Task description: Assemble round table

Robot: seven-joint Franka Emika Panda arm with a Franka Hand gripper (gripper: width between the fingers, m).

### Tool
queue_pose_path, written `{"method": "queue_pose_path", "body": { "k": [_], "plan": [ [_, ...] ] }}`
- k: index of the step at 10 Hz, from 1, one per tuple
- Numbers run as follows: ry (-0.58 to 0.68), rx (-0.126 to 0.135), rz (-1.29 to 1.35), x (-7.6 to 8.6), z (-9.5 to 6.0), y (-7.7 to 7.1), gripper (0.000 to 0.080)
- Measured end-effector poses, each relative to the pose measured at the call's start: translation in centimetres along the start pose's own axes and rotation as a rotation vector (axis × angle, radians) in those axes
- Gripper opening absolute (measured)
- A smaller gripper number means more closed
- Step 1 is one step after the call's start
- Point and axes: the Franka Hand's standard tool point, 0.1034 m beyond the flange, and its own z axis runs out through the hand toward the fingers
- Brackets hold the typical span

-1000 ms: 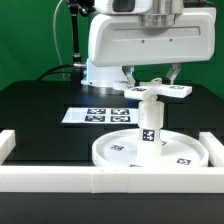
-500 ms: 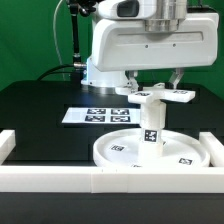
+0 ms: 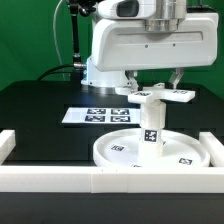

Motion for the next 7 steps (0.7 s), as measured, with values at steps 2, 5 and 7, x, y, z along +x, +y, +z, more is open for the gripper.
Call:
{"method": "queue_pose_path", "body": {
  "k": [2,5,7],
  "plan": [
    [0.0,0.0,0.017,0.0,0.0,0.0,0.0442],
    [0.002,0.005,0.128,-0.01,0.04,-0.03,0.0442],
    [0.003,0.005,0.338,0.0,0.05,-0.1,0.0442]
  ]
}}
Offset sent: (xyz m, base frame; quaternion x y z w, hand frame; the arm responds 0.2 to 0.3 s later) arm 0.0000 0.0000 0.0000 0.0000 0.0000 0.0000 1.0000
